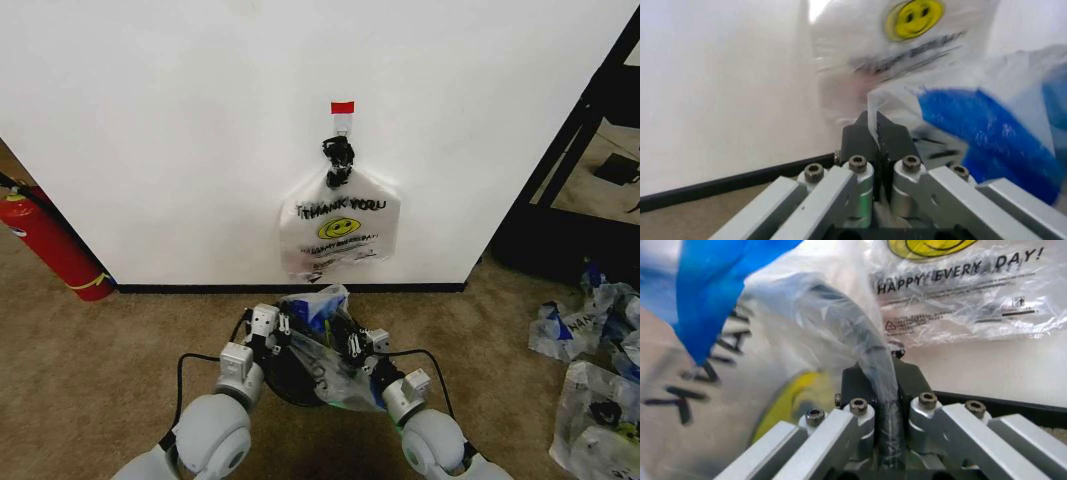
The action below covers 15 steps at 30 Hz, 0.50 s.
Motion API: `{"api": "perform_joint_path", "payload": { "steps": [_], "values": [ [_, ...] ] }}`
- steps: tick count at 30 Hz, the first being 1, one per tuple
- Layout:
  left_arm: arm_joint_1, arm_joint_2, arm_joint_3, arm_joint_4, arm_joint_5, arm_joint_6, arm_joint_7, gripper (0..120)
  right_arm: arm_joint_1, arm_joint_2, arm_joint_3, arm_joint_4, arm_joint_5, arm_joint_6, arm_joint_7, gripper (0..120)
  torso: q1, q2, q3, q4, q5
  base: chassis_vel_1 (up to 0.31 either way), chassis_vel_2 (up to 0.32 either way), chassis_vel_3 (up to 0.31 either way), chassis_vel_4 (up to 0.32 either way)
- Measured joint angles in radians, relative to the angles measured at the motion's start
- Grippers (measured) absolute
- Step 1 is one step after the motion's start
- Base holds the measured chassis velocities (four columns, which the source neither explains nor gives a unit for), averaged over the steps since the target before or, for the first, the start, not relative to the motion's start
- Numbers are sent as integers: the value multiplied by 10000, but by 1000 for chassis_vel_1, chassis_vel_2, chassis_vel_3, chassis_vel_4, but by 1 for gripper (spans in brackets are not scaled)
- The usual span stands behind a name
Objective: Pick up the garbage bag from the wall and place it over the trash bin.
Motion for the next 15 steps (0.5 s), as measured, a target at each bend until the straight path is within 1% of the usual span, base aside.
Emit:
{"api": "perform_joint_path", "payload": {
  "steps": [2, 3, 4, 5, 6, 8, 10, 12, 15],
  "values": [
    [27, 241, -124, 0, -5, 97, 0, 0, -27, -54, 52, 128, 289, -68, 6, 0, 0, 0, 0, 1, 0, 0, 0, 0, 0],
    [27, 241, -124, 0, -5, 97, 0, 0, -27, -54, 52, 128, 289, -68, 6, 0, 0, 0, 0, 1, 0, 0, 0, 0, 0],
    [32, 415, -190, 10, -18, 155, 0, 0, -49, -89, 101, 225, 505, -121, 11, 0, 0, 0, 0, 0, 1, 0, 0, 0, 0],
    [32, 455, -202, 12, -23, 169, 0, 0, -54, -98, 113, 250, 556, -131, 12, 0, 0, 0, 0, 0, 1, 0, 0, 0, 0],
    [21, 670, -254, 22, -72, 260, 15, 0, -83, -137, 186, 371, 824, -171, 15, 0, 0, 0, 0, -1, 1, 0, 0, 0, 0],
    [-49, 819, -279, 42, -155, 354, 27, 0, -115, -177, 259, 503, 1118, -210, -5, 0, 0, 0, 0, 0, 1, 0, 0, 0, 0],
    [-49, 819, -279, 42, -155, 354, 27, 0, -115, -177, 259, 503, 1118, -210, -5, 0, 0, 0, 0, 0, 1, 0, 0, 0, 0],
    [-211, 940, -288, 124, -234, 457, 55, 0, -212, -290, 375, 771, 1604, -309, -154, 0, 0, 0, 0, 0, 1, 0, 0, 0, 0],
    [-363, 1012, -301, 262, -277, 529, 81, 0, -323, -428, 482, 999, 1892, -390, -322, 0, 0, 0, 0, -1, 1, 0, 0, 0, 0]
  ]
}}
